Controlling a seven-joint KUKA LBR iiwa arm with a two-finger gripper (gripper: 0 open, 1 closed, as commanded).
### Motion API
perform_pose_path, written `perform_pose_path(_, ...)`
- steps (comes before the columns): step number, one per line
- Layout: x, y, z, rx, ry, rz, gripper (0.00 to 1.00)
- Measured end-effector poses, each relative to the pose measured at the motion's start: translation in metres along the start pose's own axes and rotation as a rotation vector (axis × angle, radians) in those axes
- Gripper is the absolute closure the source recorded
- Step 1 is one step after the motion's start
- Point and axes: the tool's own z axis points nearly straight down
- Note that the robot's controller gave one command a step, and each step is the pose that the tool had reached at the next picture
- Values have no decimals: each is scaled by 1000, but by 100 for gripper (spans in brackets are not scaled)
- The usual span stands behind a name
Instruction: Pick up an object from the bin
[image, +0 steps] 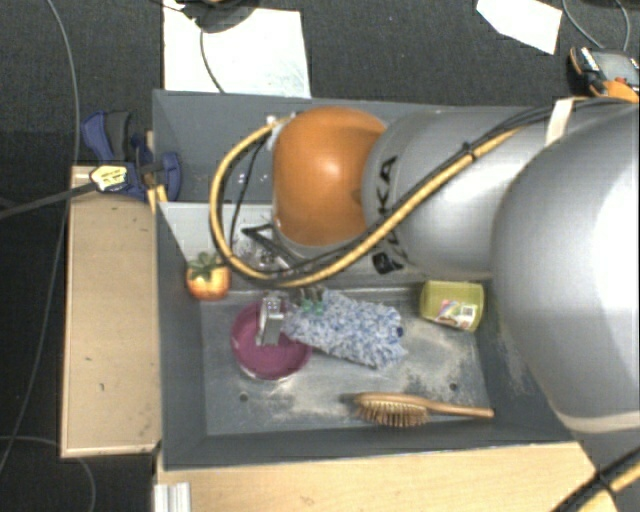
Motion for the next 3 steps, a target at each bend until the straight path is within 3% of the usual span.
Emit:
perform_pose_path(1,0,0,0,0,0,0,0)
perform_pose_path(2,9,4,84,0,1,-188,0)
perform_pose_path(3,8,8,89,-2,-12,-168,100)
